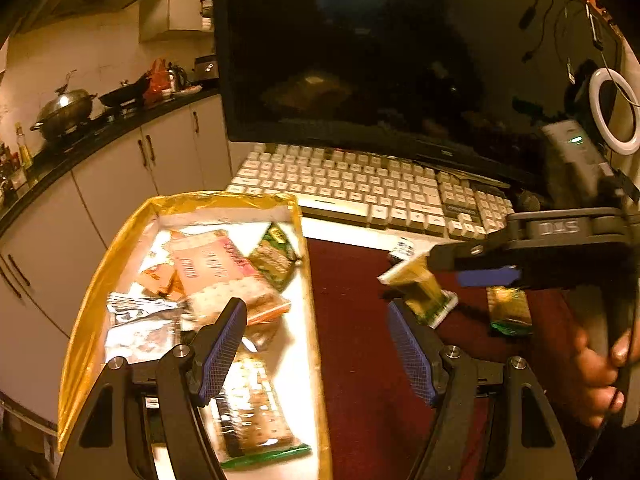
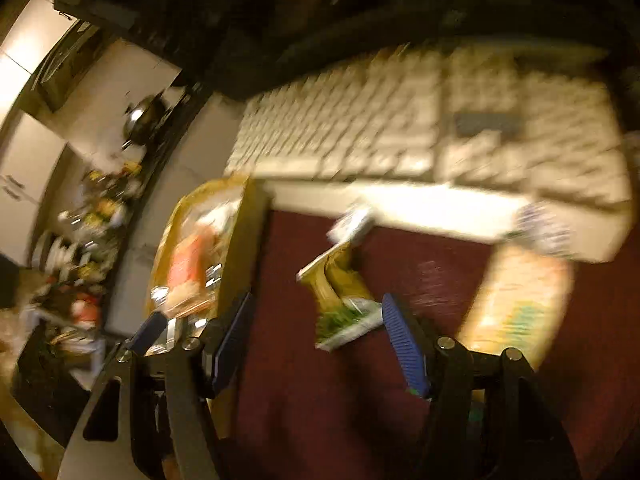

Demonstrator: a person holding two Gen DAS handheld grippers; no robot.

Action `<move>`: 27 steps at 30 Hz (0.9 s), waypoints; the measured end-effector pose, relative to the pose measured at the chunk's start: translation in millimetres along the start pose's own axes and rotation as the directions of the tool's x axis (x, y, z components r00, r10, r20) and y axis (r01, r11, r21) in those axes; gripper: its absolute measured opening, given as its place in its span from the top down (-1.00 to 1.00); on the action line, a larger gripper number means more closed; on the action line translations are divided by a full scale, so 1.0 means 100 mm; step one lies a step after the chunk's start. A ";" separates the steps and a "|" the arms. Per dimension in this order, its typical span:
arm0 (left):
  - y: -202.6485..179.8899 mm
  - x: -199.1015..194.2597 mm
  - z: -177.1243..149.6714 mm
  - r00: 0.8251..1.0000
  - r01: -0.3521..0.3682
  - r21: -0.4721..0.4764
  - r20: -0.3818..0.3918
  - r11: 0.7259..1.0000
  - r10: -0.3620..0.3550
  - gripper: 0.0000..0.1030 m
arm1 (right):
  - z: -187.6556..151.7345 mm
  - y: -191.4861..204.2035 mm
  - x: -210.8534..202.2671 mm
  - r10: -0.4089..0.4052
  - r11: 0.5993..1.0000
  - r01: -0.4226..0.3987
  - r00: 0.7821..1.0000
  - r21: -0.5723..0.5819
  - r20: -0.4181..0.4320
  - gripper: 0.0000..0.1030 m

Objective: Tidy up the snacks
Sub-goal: 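Move both open tools back toward the snacks on the desk, then grasp green pea snack bag with left tool while right tool grasps cracker pack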

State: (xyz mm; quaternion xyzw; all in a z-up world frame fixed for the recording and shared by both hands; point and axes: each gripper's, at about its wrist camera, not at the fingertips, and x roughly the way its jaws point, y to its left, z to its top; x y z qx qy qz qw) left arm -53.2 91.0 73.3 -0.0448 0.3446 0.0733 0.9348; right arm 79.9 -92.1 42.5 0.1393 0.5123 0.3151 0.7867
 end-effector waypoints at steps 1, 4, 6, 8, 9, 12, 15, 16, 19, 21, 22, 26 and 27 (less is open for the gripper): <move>-0.04 0.02 0.01 1.000 0.012 0.005 -0.009 1.000 -0.012 -0.47 | -0.03 -0.04 -0.16 -0.051 0.999 0.051 0.997 0.001 0.063 -0.28; -0.15 0.13 0.06 0.992 0.098 -0.010 -0.073 0.995 -0.099 -0.47 | -0.11 -0.17 -0.41 -0.108 0.994 0.107 0.986 0.015 0.126 -0.28; -0.26 0.26 0.11 0.982 0.143 -0.025 -0.124 0.989 -0.145 -0.47 | -0.13 -0.35 -0.54 -0.117 0.992 0.106 0.981 0.075 0.153 -0.28; -0.35 0.40 0.14 0.971 0.164 -0.047 -0.170 0.985 -0.170 -0.47 | -0.14 -0.49 -0.60 -0.144 0.986 0.127 0.974 0.107 0.173 -0.28; -0.42 0.50 0.17 0.965 0.169 -0.057 -0.194 0.984 -0.177 -0.47 | -0.15 -0.56 -0.64 -0.150 0.984 0.129 0.972 0.120 0.181 -0.28; -0.55 0.73 0.21 0.952 0.142 -0.088 -0.260 0.986 -0.160 -0.47 | -0.17 -0.74 -0.68 -0.142 0.980 0.111 0.971 0.164 0.190 -0.28; -0.64 0.92 0.22 0.939 0.128 -0.120 -0.306 0.984 -0.160 -0.47 | -0.19 -0.85 -0.66 -0.140 0.977 0.104 0.972 0.187 0.190 -0.28; -0.68 0.98 0.23 0.939 0.119 -0.117 -0.309 0.986 -0.150 -0.47 | -0.20 -0.87 -0.63 -0.137 0.977 0.102 0.973 0.189 0.185 -0.28; -0.78 1.10 0.24 0.943 0.074 -0.080 -0.320 0.994 -0.095 -0.47 | -0.21 -0.92 -0.58 -0.141 0.976 0.107 0.975 0.192 0.172 -0.28; -0.86 1.16 0.23 0.951 0.044 -0.025 -0.307 0.999 -0.049 -0.43 | -0.21 -0.93 -0.53 -0.145 0.976 0.115 0.977 0.188 0.159 -0.28; -0.89 1.19 0.21 0.953 0.037 0.003 -0.300 0.999 -0.034 -0.22 | -0.21 -0.94 -0.51 -0.149 0.975 0.119 0.976 0.188 0.156 -0.29; -0.94 1.19 0.18 0.967 0.033 0.052 -0.253 0.998 -0.019 0.19 | -0.24 -0.90 -0.41 -0.189 0.973 0.168 0.973 0.155 0.133 -0.31; -0.93 1.17 0.16 0.970 0.042 0.050 -0.242 0.998 -0.029 0.20 | -0.24 -0.85 -0.38 -0.199 0.974 0.183 0.972 0.131 0.125 -0.31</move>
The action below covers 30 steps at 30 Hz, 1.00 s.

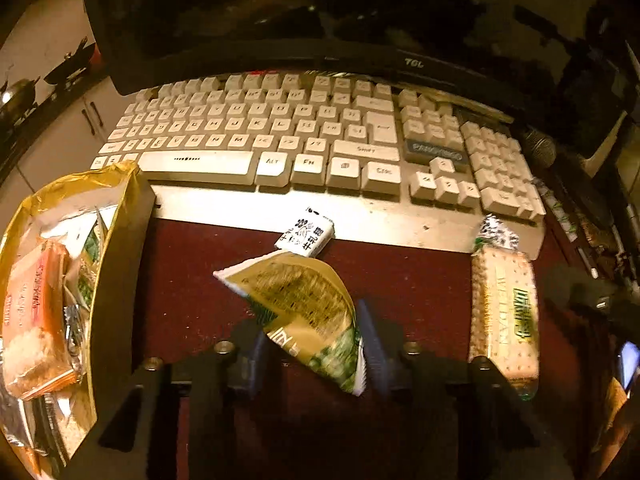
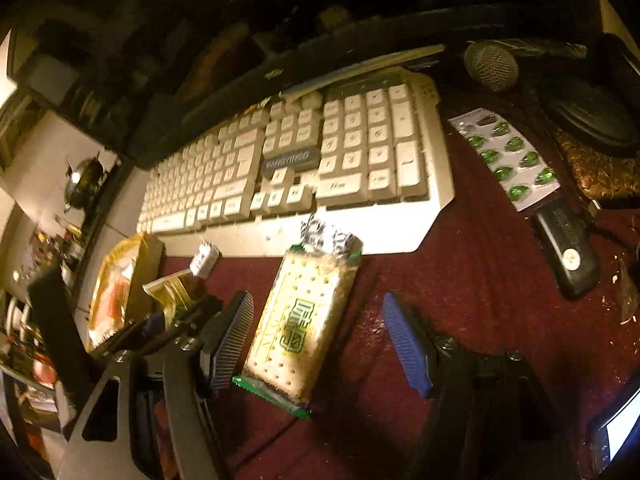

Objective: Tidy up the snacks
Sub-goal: 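Grasp green pea snack bag with left tool while right tool grasps cracker pack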

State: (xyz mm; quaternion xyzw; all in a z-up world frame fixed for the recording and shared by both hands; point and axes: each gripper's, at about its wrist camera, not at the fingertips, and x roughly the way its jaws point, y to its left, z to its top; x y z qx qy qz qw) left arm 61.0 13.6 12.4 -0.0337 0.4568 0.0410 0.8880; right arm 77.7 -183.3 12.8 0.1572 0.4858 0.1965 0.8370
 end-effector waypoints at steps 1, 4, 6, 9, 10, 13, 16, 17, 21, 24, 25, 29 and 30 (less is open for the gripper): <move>0.01 -0.01 -0.01 1.000 0.000 0.004 0.007 1.000 0.000 0.20 | -0.02 0.05 0.02 -0.017 0.999 0.017 1.000 -0.028 -0.003 -0.33; 0.05 -0.07 -0.05 0.999 0.018 -0.005 0.039 1.000 -0.018 0.22 | -0.08 0.21 0.10 -0.066 0.993 0.066 0.998 -0.094 -0.002 -0.39; 0.08 -0.14 -0.07 0.997 0.022 -0.007 0.071 1.000 -0.021 0.22 | -0.13 0.33 0.19 -0.114 0.983 0.112 0.993 -0.142 -0.007 -0.40; 0.14 -0.24 -0.05 0.992 0.014 -0.029 0.124 0.999 -0.010 0.22 | -0.18 0.44 0.27 -0.169 0.965 0.165 0.986 -0.205 0.000 -0.41; 0.17 -0.26 -0.03 0.989 0.004 -0.039 0.145 0.999 0.001 0.22 | -0.20 0.49 0.30 -0.192 0.954 0.188 0.981 -0.232 0.007 -0.41; 0.20 -0.35 -0.01 0.982 -0.001 -0.058 0.191 0.998 0.012 0.22 | -0.25 0.59 0.38 -0.252 0.920 0.246 0.968 -0.303 0.022 -0.44; 0.18 -0.36 0.00 0.976 -0.008 -0.059 0.218 0.998 0.021 0.22 | -0.31 0.60 0.39 -0.279 0.898 0.278 0.959 -0.340 0.047 -0.42; 0.19 -0.37 0.00 0.976 -0.004 -0.060 0.219 0.998 0.017 0.22 | -0.31 0.59 0.38 -0.277 0.899 0.278 0.959 -0.338 0.051 -0.37; 0.18 -0.37 -0.02 0.974 -0.006 -0.049 0.224 0.999 0.017 0.22 | -0.29 0.48 0.31 -0.268 0.911 0.274 0.961 -0.310 0.061 0.10; 0.17 -0.37 -0.02 0.973 0.000 -0.047 0.229 0.999 0.011 0.22 | -0.26 0.46 0.23 -0.233 0.923 0.246 0.969 -0.295 0.078 0.13; 0.16 -0.37 -0.02 0.973 0.002 -0.045 0.230 0.999 0.009 0.22 | -0.26 0.49 0.21 -0.230 0.921 0.246 0.969 -0.303 0.088 0.13; 0.16 -0.37 -0.02 0.972 0.003 -0.048 0.233 0.999 0.008 0.22 | -0.26 0.51 0.14 -0.187 0.930 0.213 0.976 -0.300 0.113 0.13; 0.17 -0.37 -0.02 0.972 0.005 -0.049 0.234 0.999 0.007 0.22 | -0.26 0.51 0.12 -0.175 0.932 0.203 0.977 -0.301 0.118 0.13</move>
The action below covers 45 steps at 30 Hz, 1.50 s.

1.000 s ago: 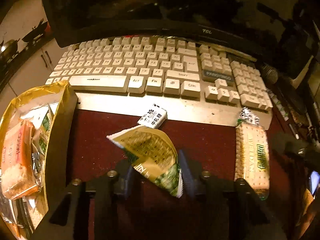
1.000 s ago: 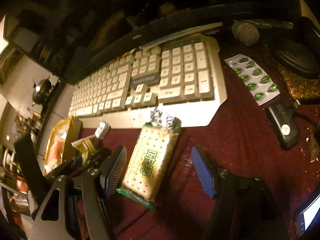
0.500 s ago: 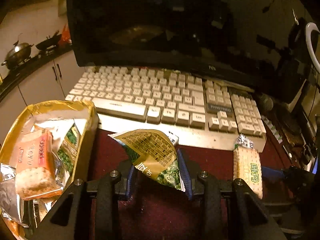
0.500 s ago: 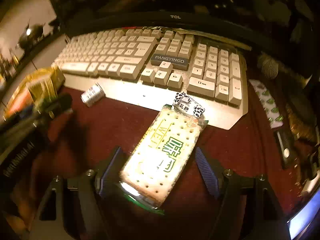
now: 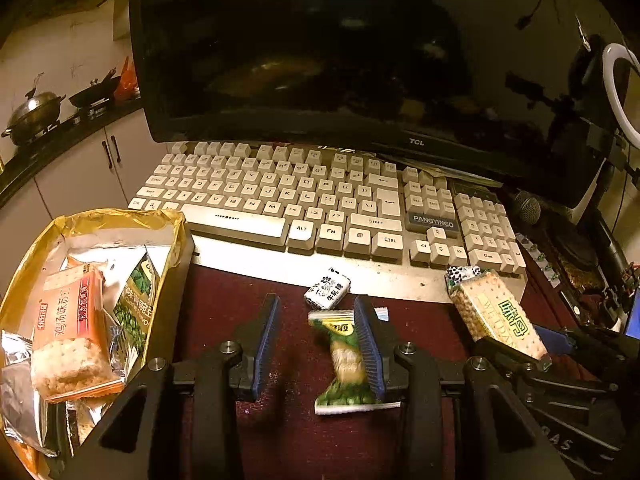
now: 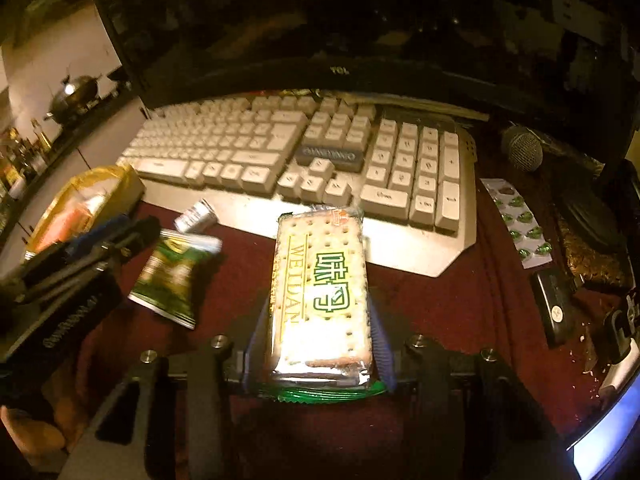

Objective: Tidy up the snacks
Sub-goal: 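Grasp green pea snack bag with left tool while right tool grasps cracker pack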

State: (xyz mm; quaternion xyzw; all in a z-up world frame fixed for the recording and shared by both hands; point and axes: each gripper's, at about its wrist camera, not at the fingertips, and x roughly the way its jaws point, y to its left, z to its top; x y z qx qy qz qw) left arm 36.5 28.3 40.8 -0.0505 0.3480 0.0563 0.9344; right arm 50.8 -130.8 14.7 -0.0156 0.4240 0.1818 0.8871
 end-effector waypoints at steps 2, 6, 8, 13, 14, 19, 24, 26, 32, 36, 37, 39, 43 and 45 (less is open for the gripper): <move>-0.01 0.01 0.00 1.000 -0.002 0.004 -0.001 1.000 0.002 0.27 | -0.02 0.01 -0.01 0.004 1.000 -0.004 1.000 -0.009 0.000 0.13; -0.04 0.09 -0.02 0.999 0.001 0.017 -0.041 1.000 0.000 0.27 | 0.01 0.01 0.01 0.000 1.000 0.000 1.000 0.004 -0.011 0.13; -0.07 0.12 -0.02 0.998 0.010 0.025 -0.062 1.000 -0.009 0.27 | 0.01 -0.02 0.00 0.005 1.000 -0.004 1.000 0.020 -0.008 0.13; -0.19 0.19 -0.06 0.995 0.011 0.075 -0.101 0.997 -0.004 0.07 | 0.01 -0.10 -0.02 0.020 0.998 -0.020 1.000 0.058 -0.007 0.13; -0.19 0.20 -0.06 0.994 0.009 0.077 -0.106 0.997 -0.001 0.02 | 0.01 -0.10 -0.02 0.021 0.998 -0.020 1.000 0.061 -0.004 0.13; -0.21 0.21 -0.08 0.994 0.002 0.095 -0.107 0.995 0.008 -0.27 | 0.02 -0.11 -0.06 0.030 0.997 -0.030 1.000 0.071 0.010 0.13; -0.29 0.21 -0.09 0.995 -0.001 0.137 -0.099 0.991 0.014 -0.28 | 0.03 -0.13 -0.08 0.034 0.996 -0.036 0.999 0.085 0.019 0.13; -0.31 0.20 -0.10 0.995 -0.001 0.149 -0.096 0.989 0.015 -0.28 | 0.03 -0.13 -0.09 0.033 0.996 -0.035 0.999 0.085 0.024 0.13; -0.27 0.23 -0.09 0.994 0.003 0.130 -0.107 0.991 0.011 -0.46 | 0.03 -0.13 -0.09 0.036 0.995 -0.038 0.999 0.090 0.027 0.13; -0.25 0.26 -0.09 0.993 0.008 0.114 -0.121 0.993 0.006 -0.52 | 0.03 -0.13 -0.10 0.034 0.995 -0.037 0.999 0.092 0.030 0.13; -0.25 0.27 -0.09 0.992 0.011 0.112 -0.124 0.994 0.003 -0.52 | 0.03 -0.14 -0.10 0.038 0.995 -0.040 0.999 0.093 0.030 0.13; -0.25 0.29 -0.09 0.991 0.027 0.104 -0.134 0.994 -0.012 -0.53 | 0.03 -0.14 -0.10 0.040 0.995 -0.043 0.999 0.094 0.032 0.13; -0.26 0.36 -0.10 0.985 0.048 0.101 -0.172 0.994 -0.030 0.23 | 0.03 -0.14 -0.11 0.043 0.994 -0.046 0.998 0.097 0.036 0.13; -0.25 0.36 -0.09 0.985 0.054 0.093 -0.170 0.994 -0.038 0.24 | 0.04 -0.14 -0.11 0.043 0.994 -0.046 0.998 0.096 0.038 0.13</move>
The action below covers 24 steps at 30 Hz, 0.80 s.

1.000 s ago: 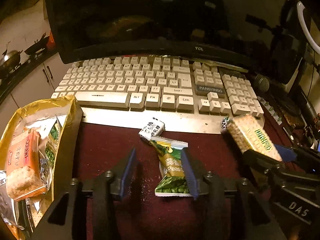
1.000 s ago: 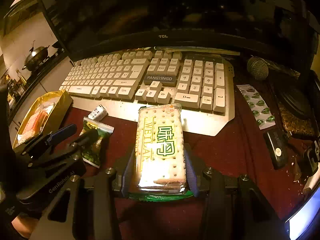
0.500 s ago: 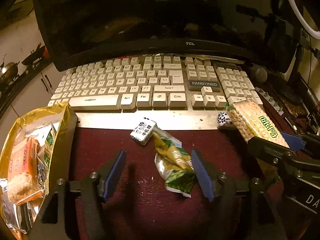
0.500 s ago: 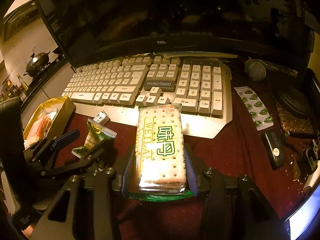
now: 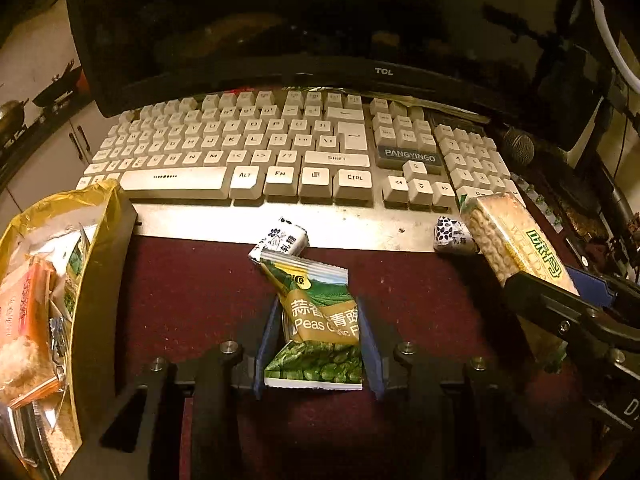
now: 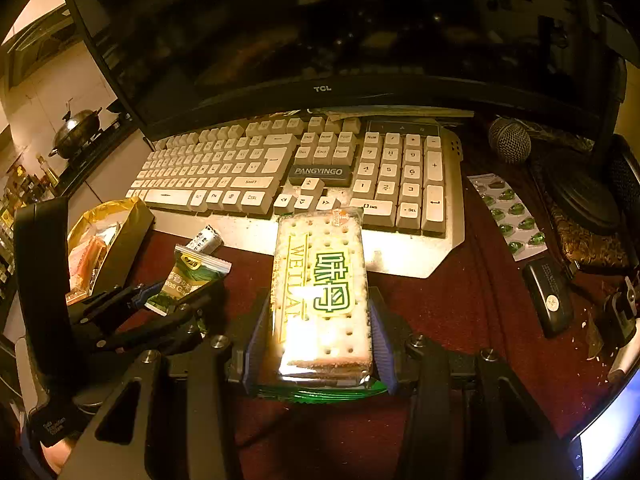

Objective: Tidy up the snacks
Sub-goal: 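Grasp green pea snack bag with left tool while right tool grasps cracker pack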

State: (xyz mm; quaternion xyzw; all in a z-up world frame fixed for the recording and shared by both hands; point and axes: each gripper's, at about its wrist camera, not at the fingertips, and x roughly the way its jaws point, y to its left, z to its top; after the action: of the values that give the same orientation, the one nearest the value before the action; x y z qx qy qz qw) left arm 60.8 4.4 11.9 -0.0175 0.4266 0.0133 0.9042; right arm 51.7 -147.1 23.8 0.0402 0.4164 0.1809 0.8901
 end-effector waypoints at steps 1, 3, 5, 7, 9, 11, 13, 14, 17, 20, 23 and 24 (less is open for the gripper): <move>0.00 0.00 0.00 1.000 0.002 -0.002 0.000 1.000 -0.002 0.25 | 0.00 0.00 -0.01 0.001 1.000 -0.001 1.000 0.001 0.003 0.13; 0.03 -0.02 -0.01 1.000 0.004 -0.014 0.007 1.000 -0.004 0.26 | 0.00 0.00 -0.02 0.003 1.000 -0.003 1.000 0.001 0.008 0.13; 0.04 -0.04 -0.01 1.000 0.005 -0.021 0.018 1.000 -0.005 0.26 | 0.00 0.00 -0.02 0.005 1.000 -0.005 1.000 0.002 0.011 0.13; 0.05 -0.07 -0.01 0.999 0.004 -0.023 0.033 1.000 -0.003 0.26 | 0.00 0.00 -0.03 0.012 1.000 -0.012 1.000 0.002 0.015 0.13; 0.04 -0.13 -0.01 0.998 -0.002 -0.020 0.056 1.000 0.004 0.26 | 0.00 0.01 -0.05 0.021 1.000 -0.021 1.000 0.000 0.023 0.13; 0.04 -0.21 0.00 0.997 -0.009 -0.017 0.079 1.000 0.010 0.26 | 0.01 0.03 -0.08 0.036 0.999 -0.036 0.999 -0.006 0.040 0.13; 0.03 -0.28 0.01 0.996 -0.007 -0.020 0.094 1.000 0.009 0.26 | 0.01 0.05 -0.12 0.052 0.999 -0.051 0.997 -0.011 0.056 0.13; 0.04 -0.30 0.01 0.995 -0.005 -0.022 0.100 1.000 0.008 0.26 | 0.02 0.06 -0.14 0.059 0.998 -0.058 0.996 -0.012 0.064 0.13; 0.04 -0.44 0.03 0.992 0.001 -0.024 0.123 1.000 0.002 0.26 | 0.03 0.07 -0.16 0.063 0.998 -0.062 0.995 -0.014 0.073 0.13; 0.07 -0.57 0.04 0.990 0.014 -0.033 0.139 0.999 -0.009 0.26 | 0.04 0.06 -0.16 0.078 0.997 -0.078 0.994 -0.005 0.073 0.13; 0.12 -0.70 0.03 0.989 0.038 -0.044 0.147 0.998 -0.031 0.26 | 0.04 0.07 -0.18 0.089 0.996 -0.089 0.993 -0.002 0.077 0.13; 0.13 -0.74 0.03 0.988 0.039 -0.046 0.151 0.998 -0.031 0.26 | 0.04 0.07 -0.19 0.102 0.995 -0.102 0.992 0.003 0.074 0.13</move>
State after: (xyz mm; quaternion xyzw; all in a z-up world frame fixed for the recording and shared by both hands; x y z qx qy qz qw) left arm 15.4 17.3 70.4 -0.0460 0.3563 0.0092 0.9332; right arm 41.8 -146.8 41.5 0.0713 0.3814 0.2231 0.8943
